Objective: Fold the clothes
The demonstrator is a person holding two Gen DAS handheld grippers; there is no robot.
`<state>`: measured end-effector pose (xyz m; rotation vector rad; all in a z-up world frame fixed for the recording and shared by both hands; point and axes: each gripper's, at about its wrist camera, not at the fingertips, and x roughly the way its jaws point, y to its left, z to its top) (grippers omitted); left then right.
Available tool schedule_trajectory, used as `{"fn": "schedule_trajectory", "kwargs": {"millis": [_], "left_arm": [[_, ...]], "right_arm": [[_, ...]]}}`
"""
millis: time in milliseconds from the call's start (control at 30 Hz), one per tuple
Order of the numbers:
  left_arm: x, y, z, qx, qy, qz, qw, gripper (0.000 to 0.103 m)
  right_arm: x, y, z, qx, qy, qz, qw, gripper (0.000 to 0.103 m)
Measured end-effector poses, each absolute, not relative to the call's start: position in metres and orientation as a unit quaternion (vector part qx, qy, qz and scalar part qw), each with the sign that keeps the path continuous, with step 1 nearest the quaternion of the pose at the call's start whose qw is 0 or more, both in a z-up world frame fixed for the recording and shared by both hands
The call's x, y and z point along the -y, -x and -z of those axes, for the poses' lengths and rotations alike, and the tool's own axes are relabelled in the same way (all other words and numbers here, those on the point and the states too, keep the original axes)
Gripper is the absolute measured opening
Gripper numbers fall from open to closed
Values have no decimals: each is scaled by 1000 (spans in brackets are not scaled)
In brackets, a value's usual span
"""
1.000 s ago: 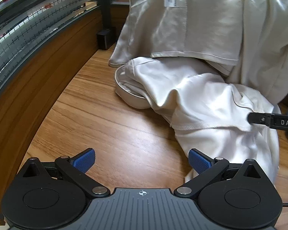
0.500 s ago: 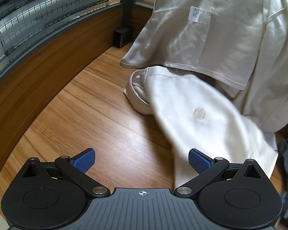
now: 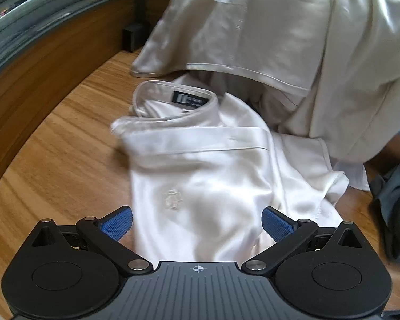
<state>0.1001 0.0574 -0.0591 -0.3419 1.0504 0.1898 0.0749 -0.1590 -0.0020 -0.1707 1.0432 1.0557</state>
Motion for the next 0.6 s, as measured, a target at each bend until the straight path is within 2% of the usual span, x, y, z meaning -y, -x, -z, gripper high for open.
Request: {"fn": "schedule_trajectory", "kwargs": {"millis": [200, 333, 400, 533, 600], "left_arm": [[-43, -123, 75, -499, 144, -83, 850, 103], [-40, -140, 82, -494, 150, -83, 852, 102], [-38, -148, 82, -483, 150, -83, 859, 96], [-29, -167, 85, -472, 134, -75, 868, 93], [-26, -176, 90, -480, 130, -73, 864, 87]], "right_arm": [[201, -107, -1, -461, 80, -421, 777, 52], [219, -142, 7, -458, 77, -362, 808, 53], [224, -159, 14, -454, 77, -339, 821, 54], [227, -197, 33, -444, 78, -301, 841, 56], [226, -214, 41, -440, 83, -286, 847, 57]]}}
